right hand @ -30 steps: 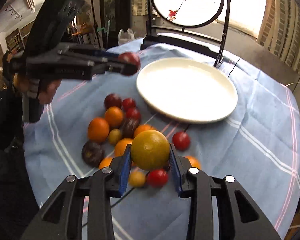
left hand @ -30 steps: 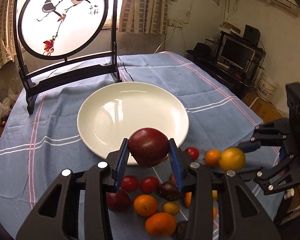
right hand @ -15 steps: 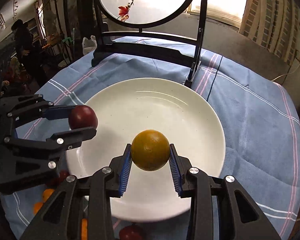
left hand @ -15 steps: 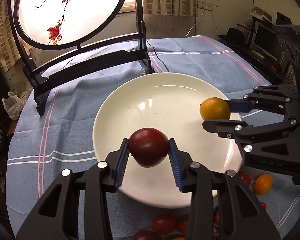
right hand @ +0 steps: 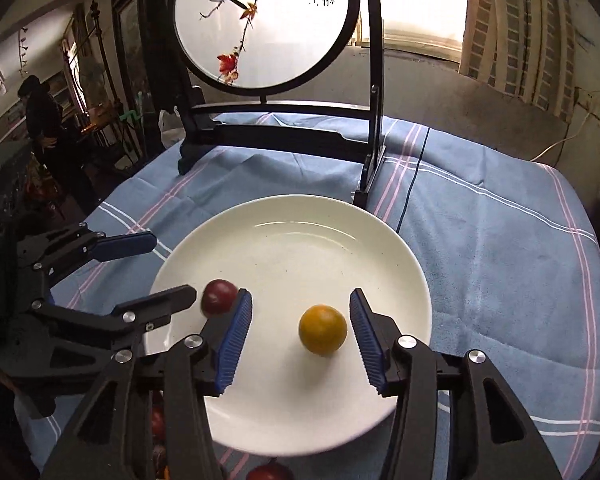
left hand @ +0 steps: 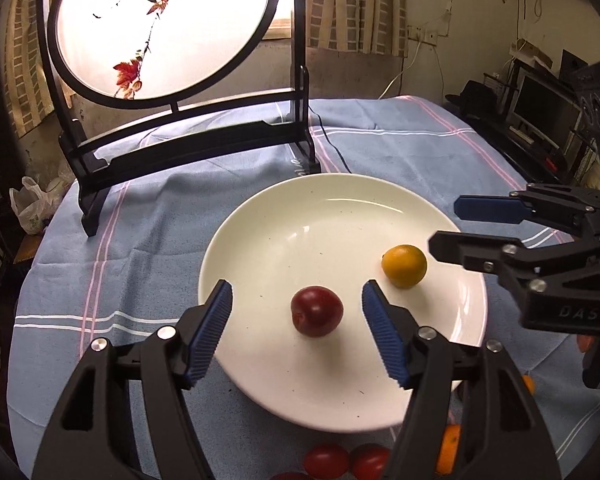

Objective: Organize fruits
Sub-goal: 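Move both open grippers back toward the fruit pile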

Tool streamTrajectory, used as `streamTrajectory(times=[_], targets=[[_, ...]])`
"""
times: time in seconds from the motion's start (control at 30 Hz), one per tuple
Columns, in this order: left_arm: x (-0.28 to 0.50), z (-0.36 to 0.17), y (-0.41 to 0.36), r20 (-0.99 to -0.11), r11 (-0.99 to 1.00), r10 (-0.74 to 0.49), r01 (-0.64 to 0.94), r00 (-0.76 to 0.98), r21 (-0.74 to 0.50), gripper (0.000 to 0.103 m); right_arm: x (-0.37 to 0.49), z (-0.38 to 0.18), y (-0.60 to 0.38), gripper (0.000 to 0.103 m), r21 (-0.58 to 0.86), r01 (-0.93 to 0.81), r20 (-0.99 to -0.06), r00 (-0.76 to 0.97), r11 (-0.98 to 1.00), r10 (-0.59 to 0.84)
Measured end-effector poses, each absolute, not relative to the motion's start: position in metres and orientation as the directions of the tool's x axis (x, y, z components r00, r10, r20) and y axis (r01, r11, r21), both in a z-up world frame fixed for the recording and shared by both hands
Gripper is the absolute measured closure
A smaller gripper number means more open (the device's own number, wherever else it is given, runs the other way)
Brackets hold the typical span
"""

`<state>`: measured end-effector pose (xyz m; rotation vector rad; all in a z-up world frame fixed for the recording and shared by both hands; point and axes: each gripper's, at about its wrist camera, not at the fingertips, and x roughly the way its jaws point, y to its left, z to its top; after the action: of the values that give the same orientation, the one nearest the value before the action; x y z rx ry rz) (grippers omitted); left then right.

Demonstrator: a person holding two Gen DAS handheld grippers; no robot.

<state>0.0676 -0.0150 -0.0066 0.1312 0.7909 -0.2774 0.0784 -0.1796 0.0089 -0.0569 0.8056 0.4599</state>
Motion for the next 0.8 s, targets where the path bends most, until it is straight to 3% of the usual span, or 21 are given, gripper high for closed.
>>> streamTrajectory(times=[0.2, 0.43, 0.63, 0.73, 0.8], targets=[[0.010, 0.014, 0.005, -0.676, 0.944, -0.239, 0.331, 0.697, 0.008, 0.034, -0.008, 0.028, -0.193, 0.048, 0.126, -0.512, -0.673, 0.585, 0.850, 0.452], [-0.073, 0.008, 0.025, -0.680, 0.918, -0.274, 0.397, 0.680, 0.027, 0.029, -0.116, -0.011, -0.171, 0.048, 0.069, -0.672, -0.743, 0.459, 0.738, 0.487], [-0.126, -0.016, 0.026, -0.731, 0.890, -0.302, 0.455, 0.612, 0.014, 0.029, -0.135, -0.050, -0.134, 0.057, -0.013, -0.729, -0.830, 0.390, 0.684, 0.400], [-0.144, -0.029, 0.020, -0.759, 0.871, -0.322, 0.491, 0.566, -0.003, 0.029, -0.131, -0.062, -0.128, 0.069, -0.027, -0.733, -0.846, 0.379, 0.679, 0.375], [-0.153, -0.039, 0.013, -0.779, 0.856, -0.345, 0.516, 0.523, -0.033, 0.029, -0.130, -0.063, -0.127, 0.070, -0.030, -0.737, -0.838, 0.386, 0.675, 0.385]])
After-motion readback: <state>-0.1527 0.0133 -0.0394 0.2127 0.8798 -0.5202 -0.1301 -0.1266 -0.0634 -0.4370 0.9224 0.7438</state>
